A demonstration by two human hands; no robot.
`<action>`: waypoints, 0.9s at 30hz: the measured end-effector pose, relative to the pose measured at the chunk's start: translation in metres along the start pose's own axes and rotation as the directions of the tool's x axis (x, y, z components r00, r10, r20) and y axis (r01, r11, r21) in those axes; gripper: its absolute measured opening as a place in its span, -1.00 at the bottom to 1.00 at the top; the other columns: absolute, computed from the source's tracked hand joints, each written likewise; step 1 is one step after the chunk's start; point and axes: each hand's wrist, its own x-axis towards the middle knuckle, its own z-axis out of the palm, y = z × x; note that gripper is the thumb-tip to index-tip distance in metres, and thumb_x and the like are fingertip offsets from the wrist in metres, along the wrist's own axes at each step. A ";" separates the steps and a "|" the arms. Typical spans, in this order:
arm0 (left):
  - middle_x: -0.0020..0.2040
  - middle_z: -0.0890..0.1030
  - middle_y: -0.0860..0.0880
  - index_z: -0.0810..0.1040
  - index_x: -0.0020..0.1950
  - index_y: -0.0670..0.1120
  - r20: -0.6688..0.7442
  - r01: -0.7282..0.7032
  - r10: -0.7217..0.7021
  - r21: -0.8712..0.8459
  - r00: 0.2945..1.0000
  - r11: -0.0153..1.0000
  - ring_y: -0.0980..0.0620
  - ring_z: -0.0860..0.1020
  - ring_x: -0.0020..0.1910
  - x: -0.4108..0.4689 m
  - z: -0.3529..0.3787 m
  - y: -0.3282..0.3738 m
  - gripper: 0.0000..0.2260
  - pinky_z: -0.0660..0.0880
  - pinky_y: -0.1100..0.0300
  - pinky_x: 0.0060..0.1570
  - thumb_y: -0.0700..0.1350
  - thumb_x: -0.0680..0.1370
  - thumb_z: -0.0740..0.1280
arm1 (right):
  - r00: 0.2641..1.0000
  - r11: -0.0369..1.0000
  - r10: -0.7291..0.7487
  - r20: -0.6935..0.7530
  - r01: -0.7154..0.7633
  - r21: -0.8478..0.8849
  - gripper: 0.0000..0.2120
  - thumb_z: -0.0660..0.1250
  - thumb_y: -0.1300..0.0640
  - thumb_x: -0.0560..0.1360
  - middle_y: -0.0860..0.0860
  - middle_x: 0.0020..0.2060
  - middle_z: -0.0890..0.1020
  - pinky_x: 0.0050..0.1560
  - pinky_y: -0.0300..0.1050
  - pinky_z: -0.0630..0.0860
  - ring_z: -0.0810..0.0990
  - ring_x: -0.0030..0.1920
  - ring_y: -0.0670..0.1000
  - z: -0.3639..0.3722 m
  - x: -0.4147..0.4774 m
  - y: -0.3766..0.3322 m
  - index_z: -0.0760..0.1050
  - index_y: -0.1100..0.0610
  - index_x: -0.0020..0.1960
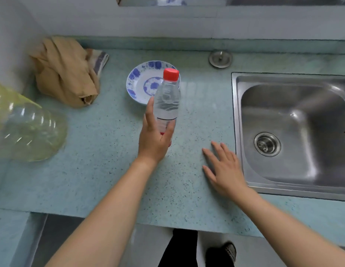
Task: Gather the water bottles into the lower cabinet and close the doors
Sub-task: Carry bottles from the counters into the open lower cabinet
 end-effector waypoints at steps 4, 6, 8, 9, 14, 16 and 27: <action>0.32 0.39 -0.13 -0.04 0.51 0.11 0.067 0.041 -0.053 0.176 0.996 0.984 -0.10 0.46 0.14 0.021 0.015 -0.006 -0.39 0.35 0.19 -0.11 0.07 0.56 0.21 | 1.000 1.000 0.017 -0.022 -0.016 0.021 -0.36 -0.24 -0.26 0.44 -0.06 0.53 -0.10 0.39 -0.11 -0.37 -0.19 0.52 0.03 0.008 -0.001 0.001 -0.03 -0.15 0.49; 0.26 0.42 -0.15 -0.07 0.51 0.16 0.123 0.039 -0.071 0.243 0.990 0.969 -0.14 0.47 0.12 0.022 0.018 -0.010 -0.39 0.36 0.14 -0.11 0.10 0.56 0.19 | 0.999 0.999 0.022 -0.040 -0.021 0.034 -0.38 -0.21 -0.25 0.46 -0.06 0.53 -0.09 0.37 -0.14 -0.41 -0.21 0.51 0.00 0.009 -0.001 0.002 -0.02 -0.15 0.49; 0.22 0.43 -0.16 -0.09 0.50 0.21 0.170 0.049 -0.100 0.283 0.980 0.958 -0.16 0.48 0.09 0.021 0.019 -0.012 -0.39 0.37 0.10 -0.11 0.14 0.55 0.18 | 0.999 0.999 0.020 -0.038 -0.018 0.050 -0.39 -0.19 -0.25 0.46 -0.06 0.53 -0.08 0.38 -0.13 -0.39 -0.21 0.51 -0.01 0.009 -0.001 0.003 -0.01 -0.15 0.49; 0.22 0.43 -0.16 -0.09 0.49 0.22 0.190 0.061 -0.123 0.304 0.974 0.951 -0.17 0.48 0.09 0.019 0.020 -0.012 -0.39 0.38 0.08 -0.09 0.15 0.54 0.18 | 0.999 0.998 0.018 -0.036 -0.015 0.065 -0.39 -0.18 -0.25 0.46 -0.05 0.53 -0.05 0.41 -0.11 -0.35 -0.18 0.51 0.00 0.007 -0.002 0.003 0.01 -0.13 0.49; 0.33 0.40 -0.15 -0.07 0.49 0.24 0.273 0.055 -0.152 0.332 0.950 0.942 -0.20 0.44 0.22 -0.005 0.022 0.004 -0.40 0.38 0.01 0.05 0.17 0.54 0.18 | 0.990 0.990 0.098 -0.101 -0.087 0.110 -0.39 -0.04 -0.22 0.50 0.08 0.47 0.22 0.42 0.08 0.11 0.18 0.47 0.09 -0.014 -0.022 0.010 0.23 0.07 0.44; 0.32 0.41 -0.16 -0.07 0.49 0.23 0.304 0.024 -0.128 0.323 0.944 0.946 -0.19 0.44 0.22 -0.017 0.029 0.020 -0.40 0.36 0.05 0.02 0.17 0.54 0.17 | 0.982 0.983 0.159 -0.104 -0.147 0.112 -0.41 0.01 -0.20 0.53 0.07 0.48 0.20 0.42 0.09 0.12 0.15 0.48 0.07 -0.023 -0.041 0.020 0.19 0.09 0.46; 0.34 0.40 -0.14 -0.04 0.50 0.18 0.551 -0.231 0.149 0.082 0.821 0.969 -0.14 0.42 0.25 -0.097 0.150 0.176 -0.38 0.35 0.04 0.12 0.14 0.54 0.22 | 0.771 0.812 0.570 -0.283 -0.475 0.340 -0.44 0.07 -0.18 0.53 0.06 0.45 0.25 0.38 0.07 0.18 0.18 0.44 0.07 -0.066 -0.213 0.134 0.22 0.09 0.43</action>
